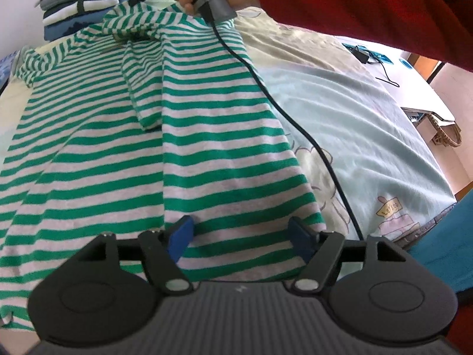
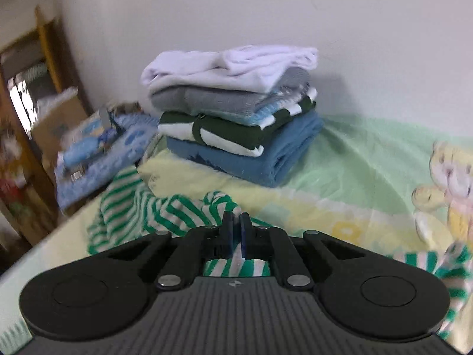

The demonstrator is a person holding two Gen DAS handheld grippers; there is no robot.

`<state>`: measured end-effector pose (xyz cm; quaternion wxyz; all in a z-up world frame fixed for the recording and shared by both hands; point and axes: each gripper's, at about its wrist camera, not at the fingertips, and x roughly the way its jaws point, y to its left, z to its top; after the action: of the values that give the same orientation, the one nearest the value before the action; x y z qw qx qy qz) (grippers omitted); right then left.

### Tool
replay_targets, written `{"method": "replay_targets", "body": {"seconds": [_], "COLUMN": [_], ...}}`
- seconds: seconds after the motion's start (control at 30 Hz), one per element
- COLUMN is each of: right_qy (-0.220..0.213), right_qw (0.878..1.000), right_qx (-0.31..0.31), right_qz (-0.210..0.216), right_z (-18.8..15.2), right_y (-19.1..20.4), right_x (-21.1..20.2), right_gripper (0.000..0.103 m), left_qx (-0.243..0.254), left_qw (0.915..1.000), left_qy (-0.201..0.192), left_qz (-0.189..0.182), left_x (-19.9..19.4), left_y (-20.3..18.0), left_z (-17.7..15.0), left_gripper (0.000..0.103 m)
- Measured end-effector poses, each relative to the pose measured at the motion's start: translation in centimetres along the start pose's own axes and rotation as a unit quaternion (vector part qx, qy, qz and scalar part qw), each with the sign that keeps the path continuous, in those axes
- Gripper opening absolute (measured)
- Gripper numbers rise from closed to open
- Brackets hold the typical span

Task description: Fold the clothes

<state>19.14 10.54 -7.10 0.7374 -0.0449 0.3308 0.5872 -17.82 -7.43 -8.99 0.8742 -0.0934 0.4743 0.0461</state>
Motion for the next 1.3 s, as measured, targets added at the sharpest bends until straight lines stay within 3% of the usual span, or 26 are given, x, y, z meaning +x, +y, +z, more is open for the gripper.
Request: {"method": "replay_targets", "body": {"seconds": [0.07, 0.17, 0.33, 0.43, 0.53, 0.57, 0.6, 0.63, 0.73, 0.87, 0.93, 1.0, 1.07, 1.13, 1.2, 1.23, 1.3], "right_qy": [0.018, 0.031, -0.038, -0.028, 0.005, 0.005, 0.000, -0.004, -0.023, -0.062, -0.051, -0.029, -0.011, 0.008, 0.018, 0.016, -0.002], "right_qw": [1.000, 0.999, 0.994, 0.985, 0.966, 0.963, 0.963, 0.963, 0.965, 0.984, 0.988, 0.988, 0.979, 0.969, 0.961, 0.959, 0.964], "right_qx": [0.013, -0.026, -0.097, -0.166, -0.253, -0.262, -0.263, -0.264, -0.256, -0.164, -0.142, -0.152, -0.198, -0.241, -0.269, -0.273, -0.255], "right_qz": [0.010, -0.022, -0.027, -0.021, -0.053, -0.057, -0.058, -0.059, -0.058, -0.035, -0.027, -0.025, -0.040, -0.052, -0.066, -0.076, -0.075], "right_z": [-0.2, -1.0, -1.0, -1.1, -2.2, -2.4, -2.5, -2.6, -2.5, -0.2, 0.4, 0.4, -0.5, -1.8, -2.7, -2.9, -2.6], "right_y": [-0.4, 0.2, 2.1, 4.3, 6.2, 6.3, 6.3, 6.2, 5.7, 4.0, 3.6, 3.8, 4.8, 5.7, 6.2, 6.2, 5.6], "right_x": [0.5, 1.1, -0.8, 0.1, 2.6, 2.7, 2.5, 2.3, 1.2, -1.6, -1.3, -0.4, 1.1, 2.5, 3.6, 3.8, 2.8], "right_gripper": [0.007, 0.011, 0.016, 0.018, 0.018, 0.014, 0.004, 0.000, 0.000, 0.000, 0.000, 0.006, 0.018, 0.021, 0.019, 0.002, 0.000], "left_qx": [0.002, 0.001, 0.000, 0.003, 0.002, 0.001, 0.000, -0.001, -0.005, -0.005, -0.002, 0.001, 0.002, 0.001, -0.001, -0.001, -0.003], "left_qw": [1.0000, 1.0000, 1.0000, 1.0000, 1.0000, 1.0000, 1.0000, 1.0000, 1.0000, 0.9999, 0.9999, 0.9999, 0.9999, 0.9999, 0.9999, 0.9999, 0.9999], "left_qy": [0.002, 0.002, 0.001, 0.003, 0.003, 0.003, 0.002, 0.001, -0.001, -0.001, 0.000, 0.002, 0.003, 0.004, 0.002, 0.001, -0.001], "left_qz": [-0.002, -0.003, -0.006, -0.006, -0.006, -0.006, -0.006, -0.005, -0.006, -0.009, -0.010, -0.011, -0.011, -0.012, -0.013, -0.014, -0.017], "left_x": [0.1, 0.0, 0.0, 0.1, 0.0, 0.0, 0.0, -0.1, -0.2, -0.1, 0.0, 0.1, 0.0, 0.1, 0.0, 0.0, 0.0], "left_y": [0.0, 0.0, 0.1, 0.0, 0.1, 0.1, 0.1, 0.1, 0.1, 0.1, 0.0, 0.0, 0.1, 0.1, 0.2, 0.2, 0.3], "left_z": [0.1, 0.1, 0.0, 0.2, 0.1, 0.1, 0.0, 0.0, -0.1, 0.0, 0.1, 0.1, 0.1, 0.1, 0.1, 0.1, 0.0], "left_gripper": [0.076, 0.076, 0.079, 0.080, 0.080, 0.080, 0.080, 0.080, 0.080, 0.082, 0.082, 0.082, 0.082, 0.082, 0.082, 0.082, 0.082]}}
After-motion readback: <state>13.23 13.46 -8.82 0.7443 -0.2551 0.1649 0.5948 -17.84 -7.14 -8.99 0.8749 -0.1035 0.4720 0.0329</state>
